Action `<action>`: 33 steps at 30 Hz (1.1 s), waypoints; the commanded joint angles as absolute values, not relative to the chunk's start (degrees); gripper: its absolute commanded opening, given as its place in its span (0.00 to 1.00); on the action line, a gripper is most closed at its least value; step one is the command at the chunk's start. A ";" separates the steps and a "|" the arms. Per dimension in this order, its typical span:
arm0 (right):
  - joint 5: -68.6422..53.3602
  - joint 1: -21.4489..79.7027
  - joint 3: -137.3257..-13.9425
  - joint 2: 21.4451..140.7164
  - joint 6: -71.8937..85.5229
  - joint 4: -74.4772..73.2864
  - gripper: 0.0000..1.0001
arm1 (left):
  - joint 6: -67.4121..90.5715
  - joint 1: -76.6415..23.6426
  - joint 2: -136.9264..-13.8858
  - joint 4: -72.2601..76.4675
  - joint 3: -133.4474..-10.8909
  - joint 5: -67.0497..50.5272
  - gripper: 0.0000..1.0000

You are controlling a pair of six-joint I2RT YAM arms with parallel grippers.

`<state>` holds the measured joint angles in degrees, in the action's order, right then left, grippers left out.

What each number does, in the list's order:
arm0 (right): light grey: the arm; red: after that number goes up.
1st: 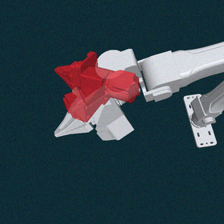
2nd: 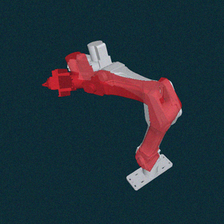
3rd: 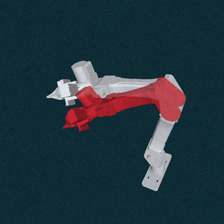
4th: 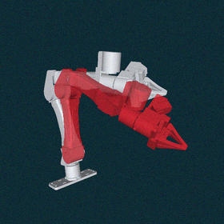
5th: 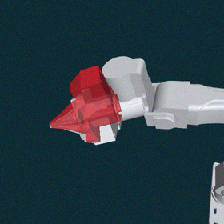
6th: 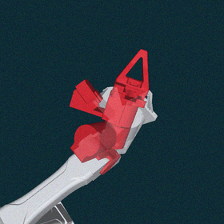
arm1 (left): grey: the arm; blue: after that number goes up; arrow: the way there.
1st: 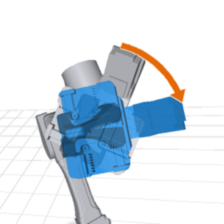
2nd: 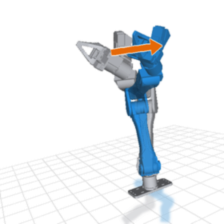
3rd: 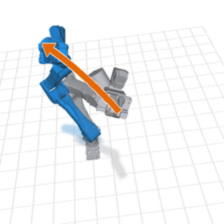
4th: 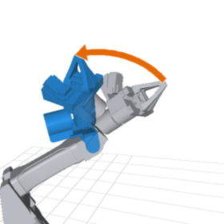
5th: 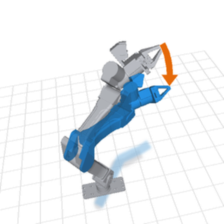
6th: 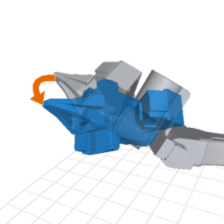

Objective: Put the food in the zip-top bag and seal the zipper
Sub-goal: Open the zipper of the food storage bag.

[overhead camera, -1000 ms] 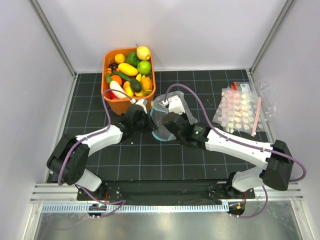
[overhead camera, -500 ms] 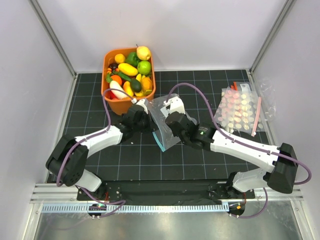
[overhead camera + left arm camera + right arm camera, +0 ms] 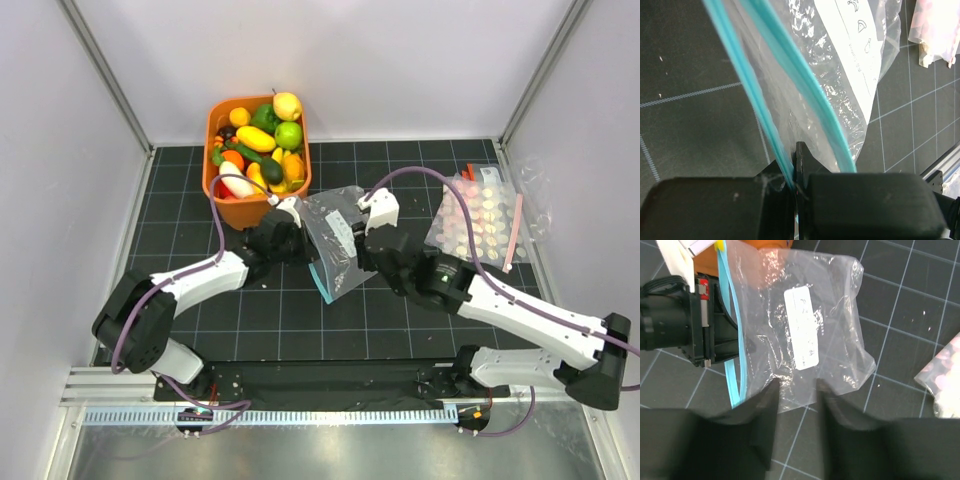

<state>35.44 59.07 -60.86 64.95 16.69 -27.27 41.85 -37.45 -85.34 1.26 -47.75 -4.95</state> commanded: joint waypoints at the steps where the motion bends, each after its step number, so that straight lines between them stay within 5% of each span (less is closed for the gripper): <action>1: 34.38 58.98 -59.50 62.93 14.95 -22.68 0.45 | 40.87 -37.53 -83.76 1.23 -49.40 -3.60 0.00; 9: 21.98 59.06 -57.40 67.67 13.18 -16.62 0.51 | 40.78 -37.53 -80.95 1.23 -48.60 -4.13 0.00; 25: 19.41 58.98 -52.38 76.46 13.10 -1.76 0.55 | 42.71 -37.53 -77.79 3.25 -46.58 -8.96 0.00; 33: 31.01 58.97 -55.37 81.73 15.03 -3.86 0.38 | 42.98 -37.53 -77.17 3.78 -46.05 -9.75 0.00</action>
